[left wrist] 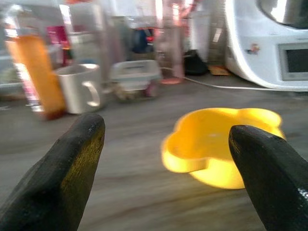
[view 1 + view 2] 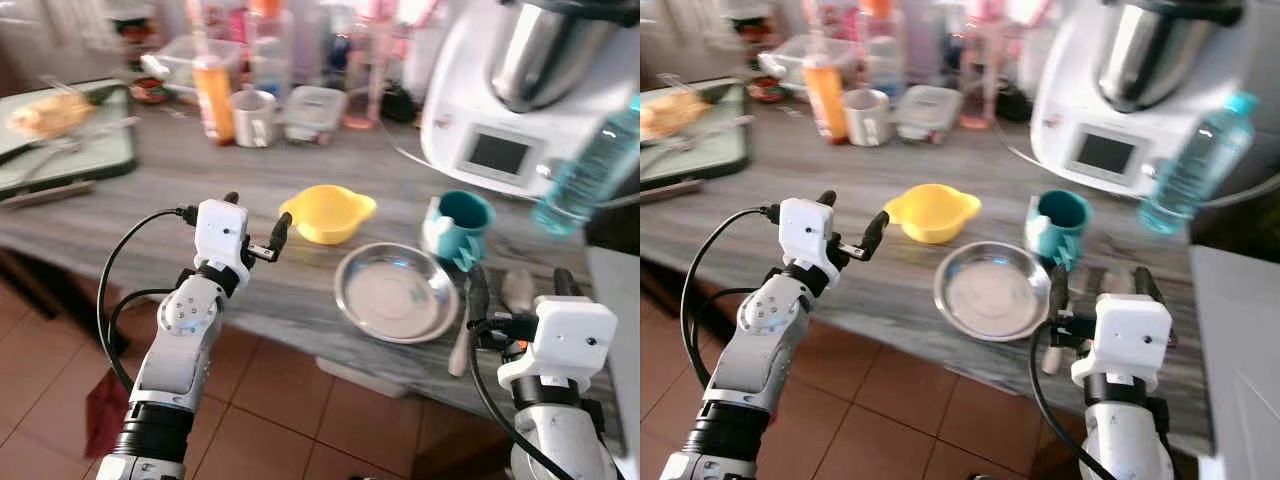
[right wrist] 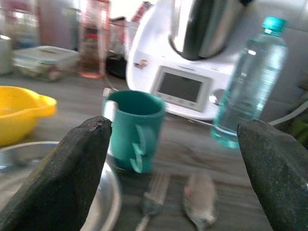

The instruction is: Setting the table

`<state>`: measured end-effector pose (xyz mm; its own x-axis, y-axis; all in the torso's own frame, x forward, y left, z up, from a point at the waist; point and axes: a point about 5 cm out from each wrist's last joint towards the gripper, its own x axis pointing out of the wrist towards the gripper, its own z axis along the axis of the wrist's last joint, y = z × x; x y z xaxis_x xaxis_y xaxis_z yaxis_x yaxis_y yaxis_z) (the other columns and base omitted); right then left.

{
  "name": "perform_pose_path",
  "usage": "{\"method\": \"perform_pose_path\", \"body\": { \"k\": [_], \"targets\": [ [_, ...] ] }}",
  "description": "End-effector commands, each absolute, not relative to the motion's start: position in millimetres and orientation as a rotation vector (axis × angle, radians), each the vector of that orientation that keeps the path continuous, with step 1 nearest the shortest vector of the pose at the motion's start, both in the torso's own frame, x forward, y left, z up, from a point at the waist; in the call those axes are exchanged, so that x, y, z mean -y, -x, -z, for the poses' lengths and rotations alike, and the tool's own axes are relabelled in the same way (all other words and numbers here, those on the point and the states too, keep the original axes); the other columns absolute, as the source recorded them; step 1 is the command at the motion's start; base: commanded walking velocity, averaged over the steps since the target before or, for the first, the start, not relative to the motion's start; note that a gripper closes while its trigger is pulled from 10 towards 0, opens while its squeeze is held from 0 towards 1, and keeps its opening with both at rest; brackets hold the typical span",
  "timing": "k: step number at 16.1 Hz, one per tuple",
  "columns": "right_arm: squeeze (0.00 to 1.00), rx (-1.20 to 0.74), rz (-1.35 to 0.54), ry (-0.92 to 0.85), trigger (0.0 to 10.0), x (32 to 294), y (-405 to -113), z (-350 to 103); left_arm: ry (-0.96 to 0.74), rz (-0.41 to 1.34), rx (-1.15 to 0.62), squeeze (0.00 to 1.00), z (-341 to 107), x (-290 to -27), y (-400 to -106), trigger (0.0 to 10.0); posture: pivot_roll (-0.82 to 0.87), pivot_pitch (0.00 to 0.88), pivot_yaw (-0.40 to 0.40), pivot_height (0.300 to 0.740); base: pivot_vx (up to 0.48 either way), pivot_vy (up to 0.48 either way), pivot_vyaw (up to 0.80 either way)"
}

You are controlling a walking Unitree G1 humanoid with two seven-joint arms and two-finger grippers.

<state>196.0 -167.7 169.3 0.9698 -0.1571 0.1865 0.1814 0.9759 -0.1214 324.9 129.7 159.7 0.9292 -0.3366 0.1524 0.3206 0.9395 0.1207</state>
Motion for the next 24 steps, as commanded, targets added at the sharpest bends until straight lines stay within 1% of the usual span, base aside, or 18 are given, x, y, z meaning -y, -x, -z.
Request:
{"method": "perform_pose_path", "body": {
  "k": [1, 11, 15, 17, 19, 21, 24],
  "targets": [
    [0.0, 0.179, 0.193, 0.145, 10.0, 170.8, -194.5, -170.7, -0.085, 0.348, 0.156, 0.0, -158.4, -128.9, -325.3, 10.0, 0.01, 0.115, -0.021, 0.74, 0.0, 0.0, -0.79],
    [0.0, 0.181, 0.193, 0.143, 10.0, 169.9, -196.0, -169.6, -0.09, 0.373, 0.148, 0.0, -157.3, -127.3, -325.2, 10.0, 0.01, 0.114, -0.016, 0.74, 0.0, 0.48, -0.74],
    [0.0, 0.183, 0.188, 0.143, 10.0, 168.9, -196.3, -168.5, -0.147, 0.343, 0.157, 0.0, -154.0, -129.1, -322.5, 10.0, 0.02, 0.114, -0.015, 0.74, 0.0, 0.0, 0.0],
    [0.0, 0.182, 0.182, 0.144, 10.0, 168.6, -196.3, -167.4, -0.145, 0.31, 0.152, 0.0, -151.8, -130.9, -321.2, 10.0, 0.02, 0.112, -0.015, 0.74, 0.0, 0.0, 0.0],
    [0.0, 0.184, 0.174, 0.147, 10.0, 168.3, -196.7, -167.3, -0.173, 0.297, 0.178, 0.0, -155.5, -129.5, -319.3, 10.0, 0.02, 0.112, -0.015, 0.74, 0.0, 0.0, 0.0],
    [0.0, 0.186, 0.159, 0.171, 10.0, 166.8, -196.6, -166.0, -0.174, 0.301, 0.174, 0.0, -151.0, -128.1, -314.7, 10.0, 0.03, 0.102, -0.023, 0.74, 0.0, 0.0, 0.0],
    [0.0, 0.167, 0.147, 0.181, 10.0, 166.0, -191.7, -160.2, -0.19, 0.294, 0.171, 0.0, -145.8, -133.1, -305.7, 10.0, 0.03, 0.103, -0.022, 0.74, 0.0, 0.0, 0.0]
  ]
}}
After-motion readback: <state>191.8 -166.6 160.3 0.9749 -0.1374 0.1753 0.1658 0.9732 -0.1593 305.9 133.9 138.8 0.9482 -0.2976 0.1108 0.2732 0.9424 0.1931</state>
